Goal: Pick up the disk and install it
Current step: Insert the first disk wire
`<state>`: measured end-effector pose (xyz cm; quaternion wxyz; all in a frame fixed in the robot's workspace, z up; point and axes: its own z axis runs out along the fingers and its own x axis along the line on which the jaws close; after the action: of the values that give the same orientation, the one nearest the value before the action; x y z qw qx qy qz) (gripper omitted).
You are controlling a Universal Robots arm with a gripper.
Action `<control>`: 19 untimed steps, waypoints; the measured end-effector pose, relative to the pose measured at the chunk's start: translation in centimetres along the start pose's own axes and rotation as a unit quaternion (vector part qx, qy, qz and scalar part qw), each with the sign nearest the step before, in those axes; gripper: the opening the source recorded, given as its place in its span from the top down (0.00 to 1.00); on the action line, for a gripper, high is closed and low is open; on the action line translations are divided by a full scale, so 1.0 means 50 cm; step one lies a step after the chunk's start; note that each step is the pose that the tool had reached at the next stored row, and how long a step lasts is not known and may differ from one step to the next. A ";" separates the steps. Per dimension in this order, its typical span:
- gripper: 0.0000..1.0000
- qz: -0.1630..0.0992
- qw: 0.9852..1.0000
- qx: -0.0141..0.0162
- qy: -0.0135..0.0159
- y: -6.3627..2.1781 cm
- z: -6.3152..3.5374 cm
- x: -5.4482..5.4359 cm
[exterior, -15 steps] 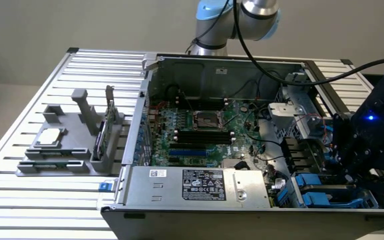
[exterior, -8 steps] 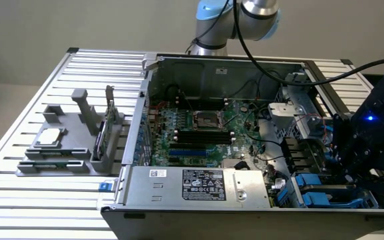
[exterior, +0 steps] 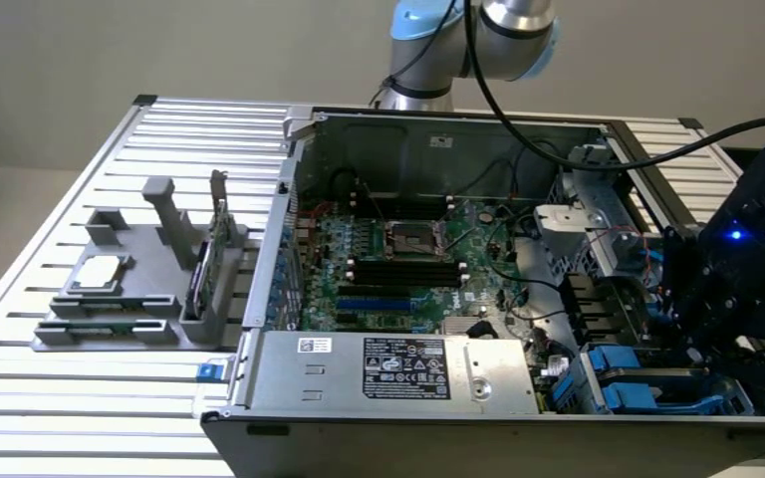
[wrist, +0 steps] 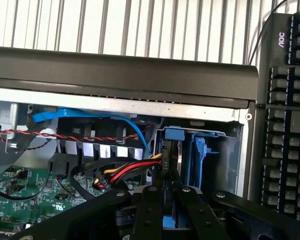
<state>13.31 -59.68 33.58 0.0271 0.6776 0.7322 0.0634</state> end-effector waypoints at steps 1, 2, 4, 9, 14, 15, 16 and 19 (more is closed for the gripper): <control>0.83 0.000 1.000 0.000 0.000 0.000 0.000 0.000; 0.83 0.001 1.000 0.000 0.000 0.000 0.000 0.000; 0.83 0.002 1.000 0.000 0.000 -0.001 0.000 0.000; 0.83 0.010 1.000 0.000 -0.001 -0.001 -0.001 0.000; 0.83 0.022 1.000 -0.001 -0.003 -0.001 -0.003 0.001; 0.83 0.024 1.000 -0.001 -0.003 -0.001 -0.003 0.002; 0.83 0.026 1.000 -0.001 -0.003 0.000 -0.003 0.003; 0.83 0.029 1.000 -0.001 -0.004 -0.001 -0.003 0.005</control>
<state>13.22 -59.44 33.74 0.0290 0.6985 0.7123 0.0626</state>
